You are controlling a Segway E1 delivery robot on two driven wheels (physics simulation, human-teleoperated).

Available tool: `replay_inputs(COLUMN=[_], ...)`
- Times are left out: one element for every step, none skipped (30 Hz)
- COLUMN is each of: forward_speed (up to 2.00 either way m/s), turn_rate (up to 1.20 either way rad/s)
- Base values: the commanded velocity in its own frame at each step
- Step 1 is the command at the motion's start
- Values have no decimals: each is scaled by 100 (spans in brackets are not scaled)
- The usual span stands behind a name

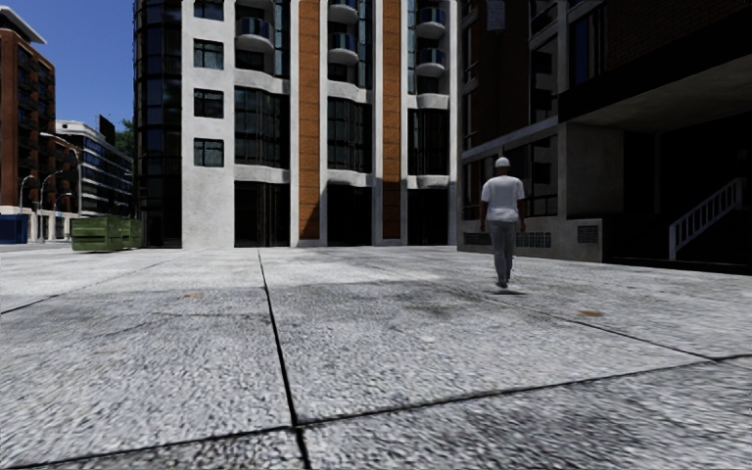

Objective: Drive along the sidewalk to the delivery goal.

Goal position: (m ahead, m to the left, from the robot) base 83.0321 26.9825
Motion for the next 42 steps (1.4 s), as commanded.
replay_inputs(forward_speed=[200,200,200,200,200,200,200,200,200,200,200,200,200,200,200,200,200,200,200,200,200,200,200,200,200,200,200,200,200,200,200,200,200,200,200,200,200,200,200,200,200,200], turn_rate=[0,0,0,0,0,0,0,0,0,0,0,0,0,0,0,0,0,0,0,0,0,0,0,0,0,0,0,0,0,0,0,0,0,0,0,0,0,0,0,0,0,0])
